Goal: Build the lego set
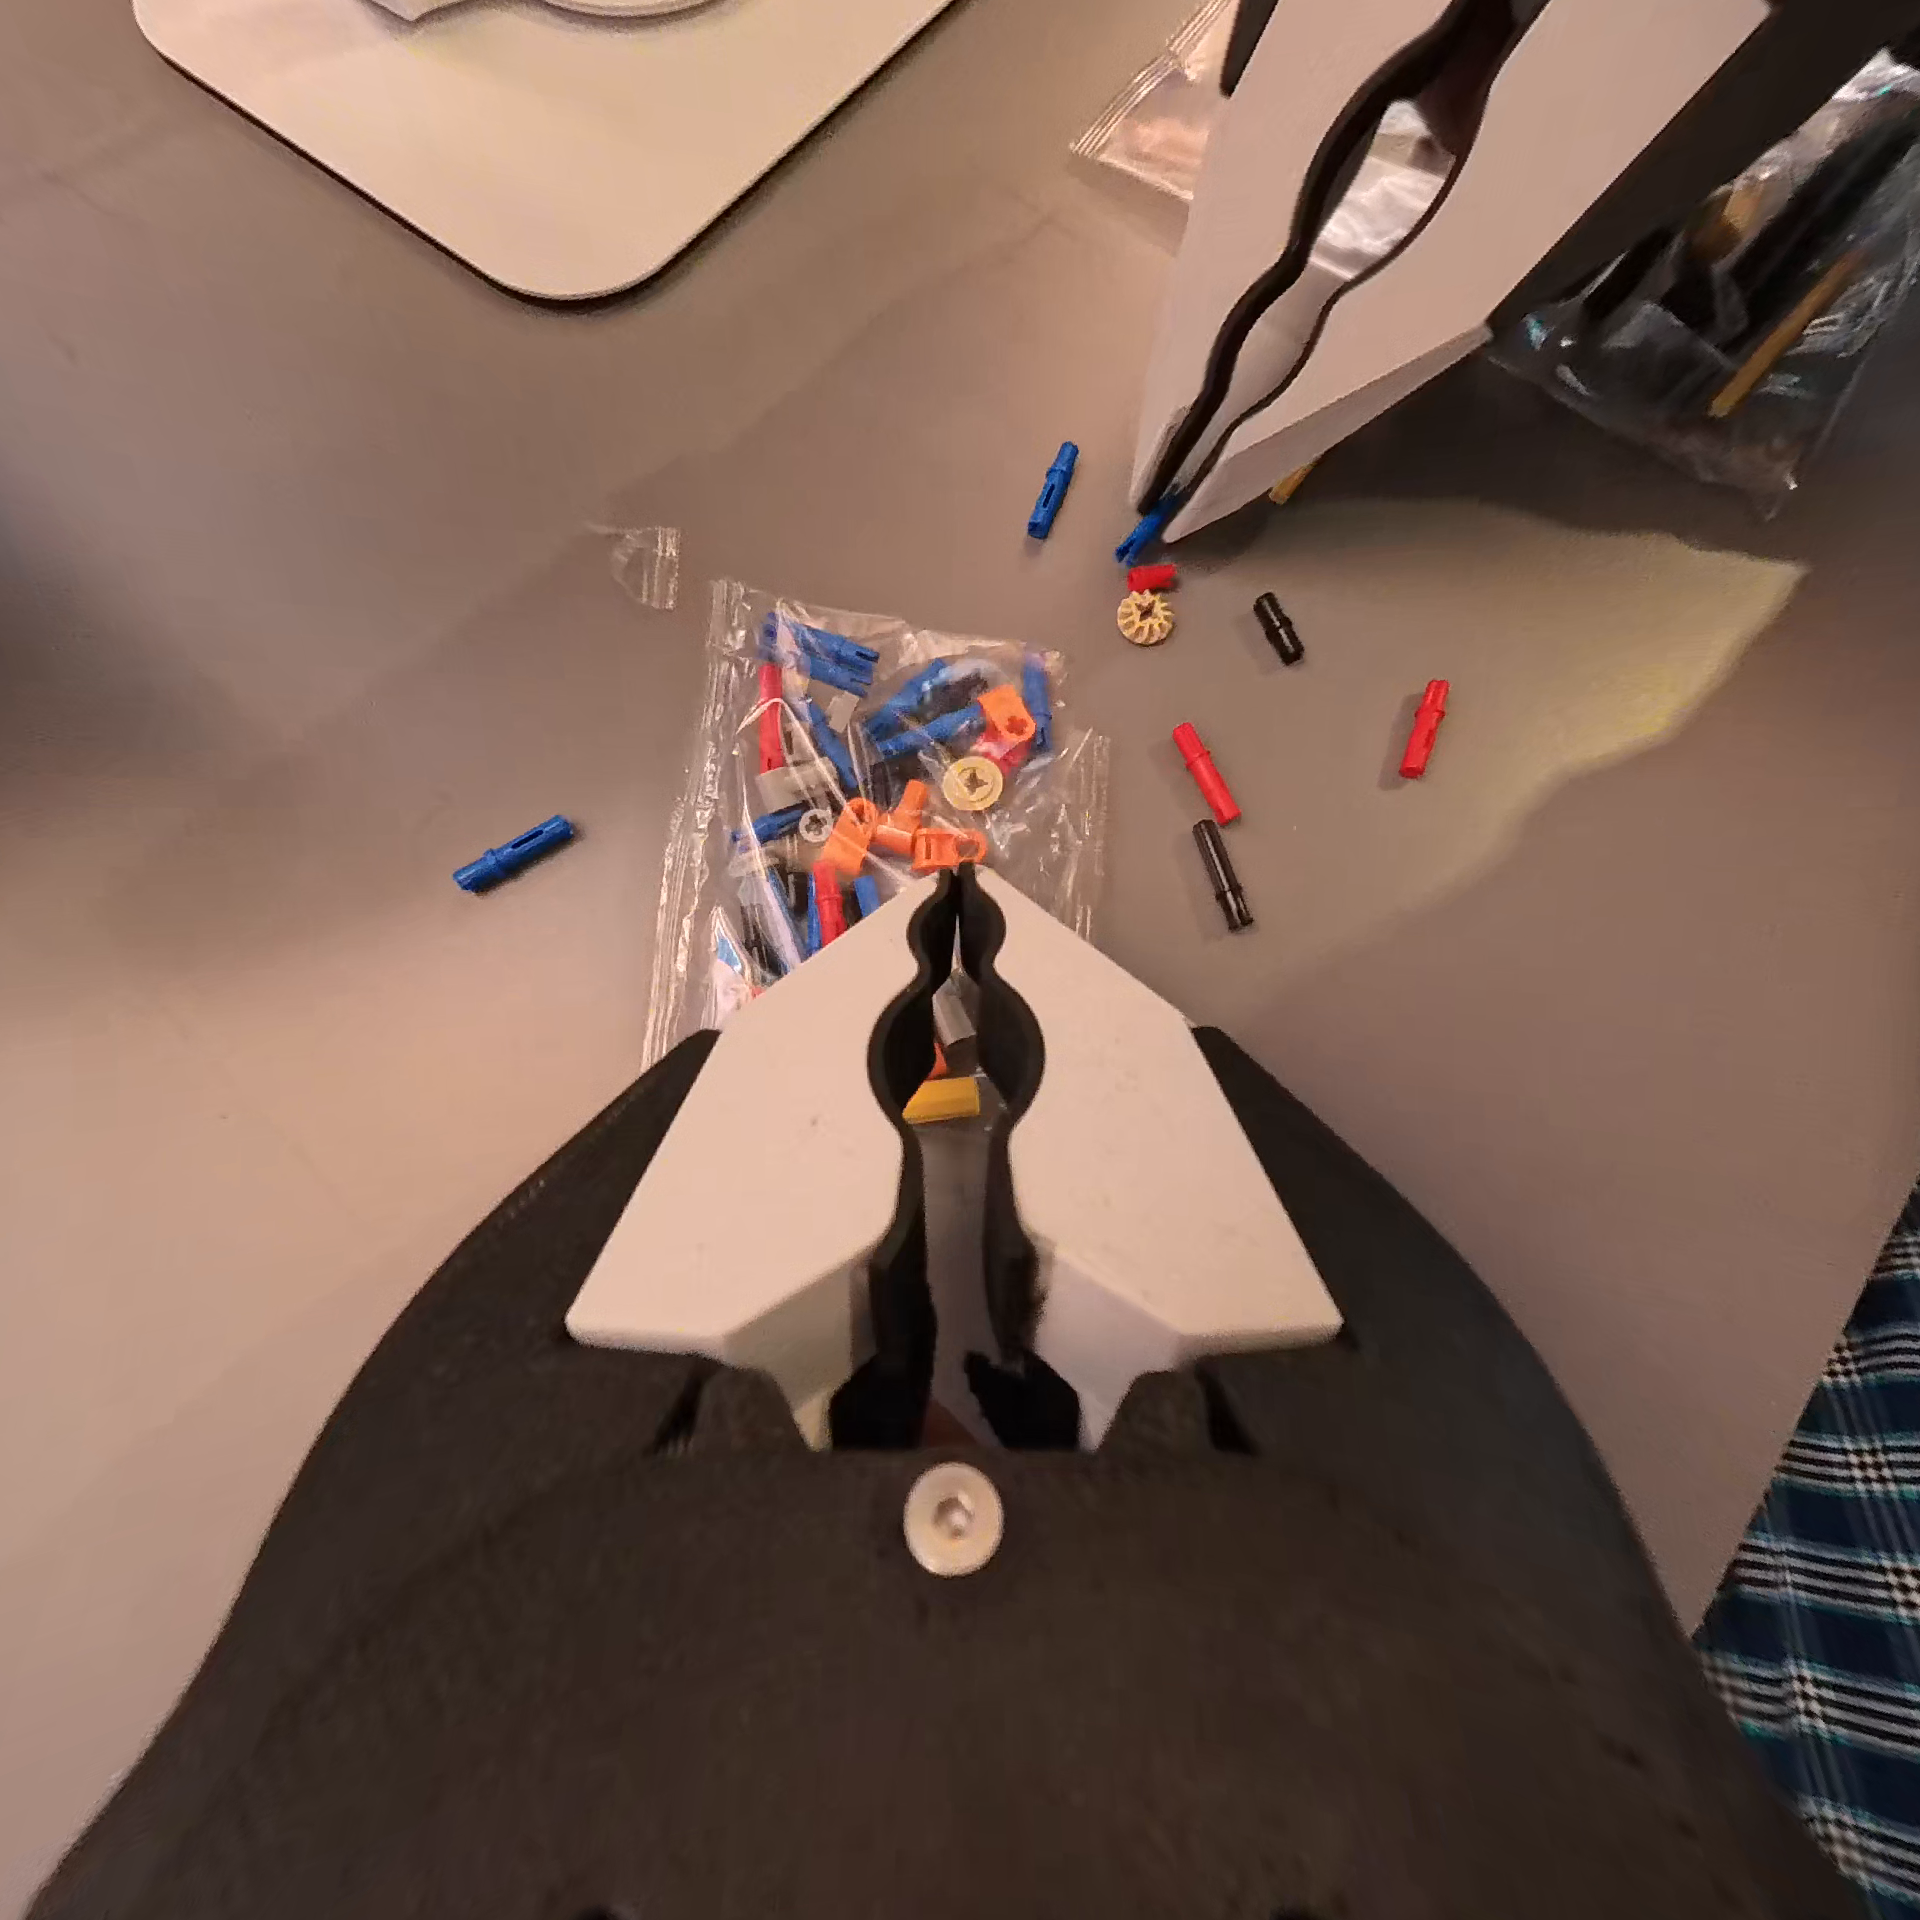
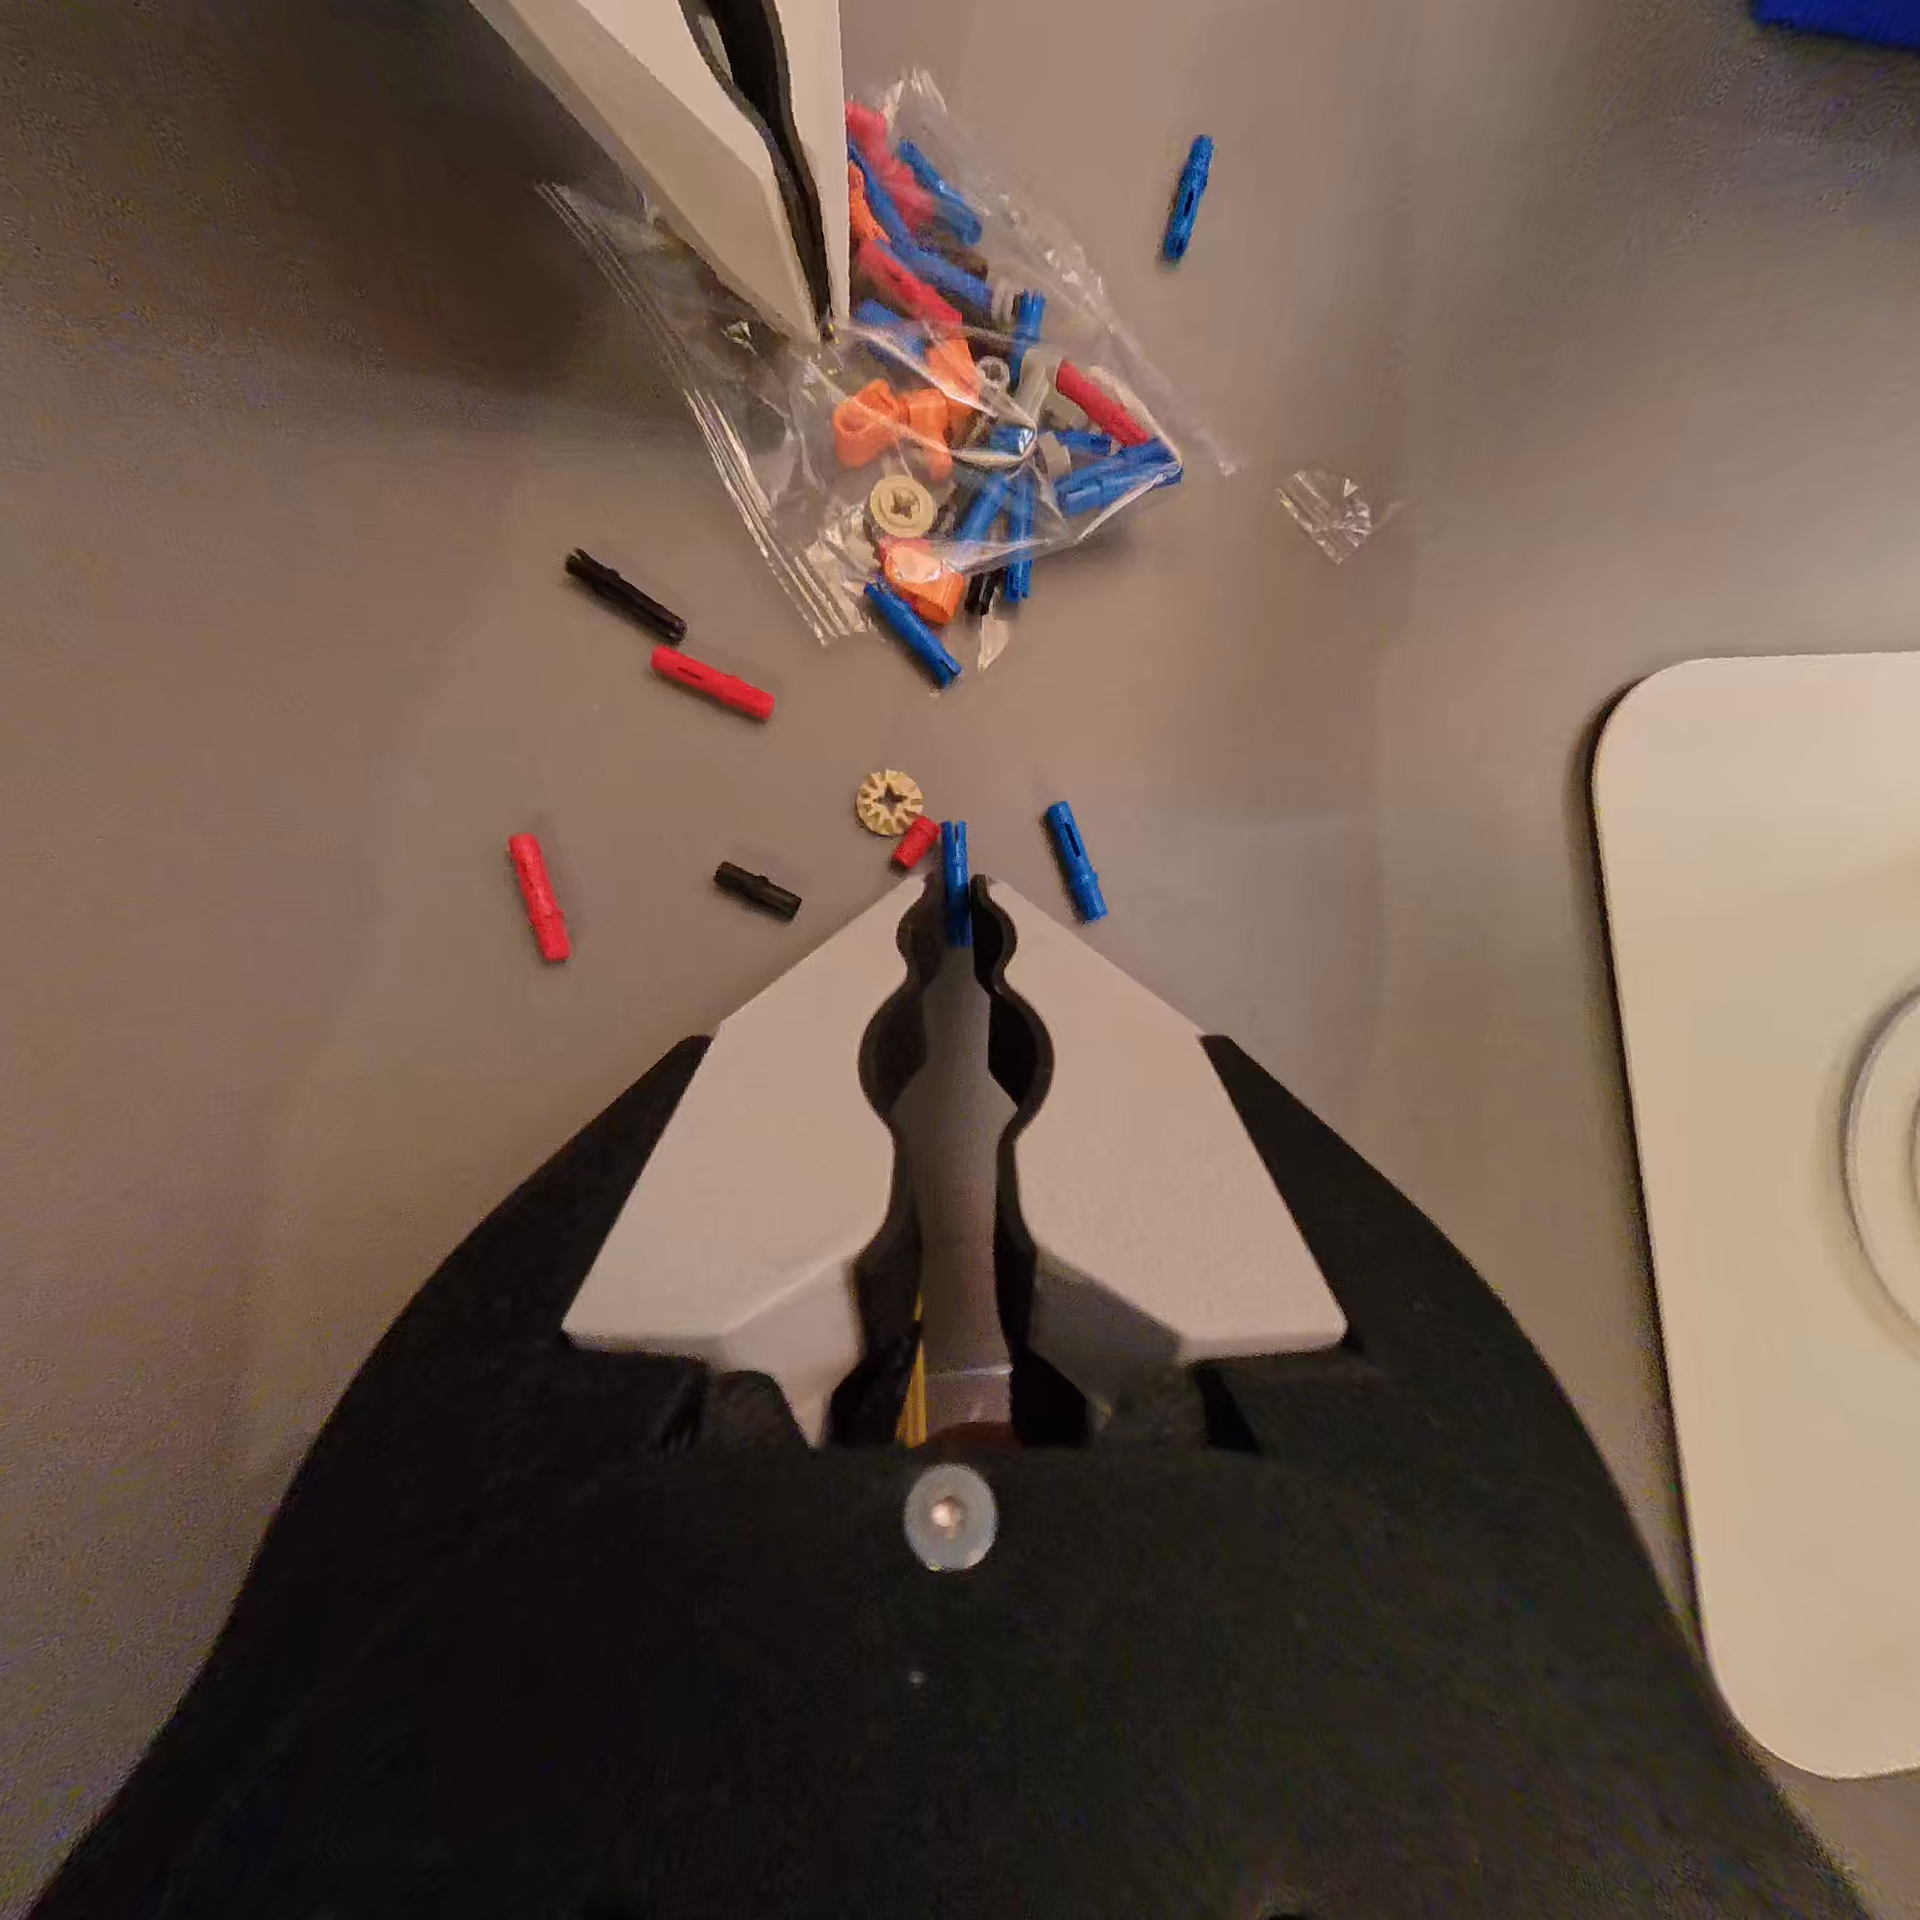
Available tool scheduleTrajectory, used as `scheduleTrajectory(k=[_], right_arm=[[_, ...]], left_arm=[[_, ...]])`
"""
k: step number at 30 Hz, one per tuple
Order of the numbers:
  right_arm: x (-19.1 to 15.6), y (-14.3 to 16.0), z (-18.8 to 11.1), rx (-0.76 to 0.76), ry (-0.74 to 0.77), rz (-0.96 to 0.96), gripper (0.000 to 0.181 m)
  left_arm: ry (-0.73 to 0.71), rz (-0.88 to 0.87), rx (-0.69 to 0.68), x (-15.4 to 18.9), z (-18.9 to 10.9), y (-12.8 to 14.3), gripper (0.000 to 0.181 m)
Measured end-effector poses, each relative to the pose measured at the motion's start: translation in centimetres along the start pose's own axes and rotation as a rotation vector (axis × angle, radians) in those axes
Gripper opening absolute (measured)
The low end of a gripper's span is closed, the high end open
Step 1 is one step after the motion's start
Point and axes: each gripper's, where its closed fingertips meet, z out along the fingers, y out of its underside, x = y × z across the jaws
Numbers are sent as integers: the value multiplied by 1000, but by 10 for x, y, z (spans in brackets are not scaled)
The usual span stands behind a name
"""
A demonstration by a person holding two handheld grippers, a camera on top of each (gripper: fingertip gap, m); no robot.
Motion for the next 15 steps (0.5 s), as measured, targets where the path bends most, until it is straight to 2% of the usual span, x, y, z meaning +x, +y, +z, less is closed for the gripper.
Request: scheduleTrajectory(k=[8, 15], right_arm=[[0, -25, -6, 88, -73, 142, 1], [-9, -38, 15, 36, -85, 93, 2]], left_arm=[[54, -103, 74, 3, -6, -2, 0], [74, -154, 108, 2, -7, -3, 0]])
